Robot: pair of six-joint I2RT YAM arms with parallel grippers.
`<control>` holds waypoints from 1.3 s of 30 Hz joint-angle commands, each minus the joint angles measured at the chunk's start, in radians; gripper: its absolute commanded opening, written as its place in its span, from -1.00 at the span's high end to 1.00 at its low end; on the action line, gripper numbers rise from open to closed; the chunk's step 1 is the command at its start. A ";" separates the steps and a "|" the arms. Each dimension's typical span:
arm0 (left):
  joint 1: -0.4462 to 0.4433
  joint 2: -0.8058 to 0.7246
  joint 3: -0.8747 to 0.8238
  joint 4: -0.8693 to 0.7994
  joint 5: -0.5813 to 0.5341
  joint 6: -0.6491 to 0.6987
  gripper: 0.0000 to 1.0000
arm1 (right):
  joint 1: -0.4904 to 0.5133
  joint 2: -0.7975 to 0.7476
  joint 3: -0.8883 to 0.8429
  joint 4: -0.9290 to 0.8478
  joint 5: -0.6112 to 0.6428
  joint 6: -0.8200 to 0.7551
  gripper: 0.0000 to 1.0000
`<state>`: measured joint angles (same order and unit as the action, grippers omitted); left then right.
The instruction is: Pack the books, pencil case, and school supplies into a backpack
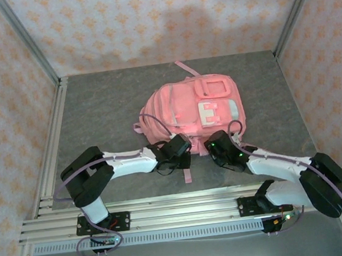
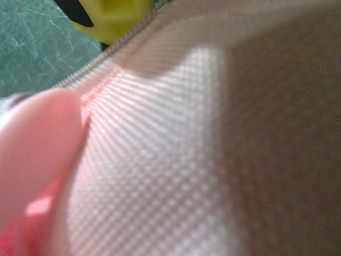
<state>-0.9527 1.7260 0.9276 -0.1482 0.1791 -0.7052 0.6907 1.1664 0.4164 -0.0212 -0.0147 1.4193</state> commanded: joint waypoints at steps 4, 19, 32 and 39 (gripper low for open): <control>-0.066 0.082 0.115 -0.064 0.026 0.028 1.00 | -0.096 0.000 0.058 -0.064 0.052 -0.240 0.72; -0.012 0.025 0.070 -0.139 -0.046 0.030 1.00 | -0.248 -0.032 0.033 -0.073 -0.029 -0.339 1.00; 0.012 -0.032 0.024 -0.164 -0.066 0.042 1.00 | -0.292 -0.056 0.023 -0.083 -0.044 -0.352 1.00; 0.019 -0.049 0.011 -0.176 -0.055 0.053 1.00 | -0.358 -0.091 0.019 -0.092 -0.096 -0.366 1.00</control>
<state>-0.9535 1.7058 0.9665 -0.2169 0.1722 -0.6525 0.3782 1.0973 0.4507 -0.0784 -0.2211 1.0767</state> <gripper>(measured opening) 0.117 0.053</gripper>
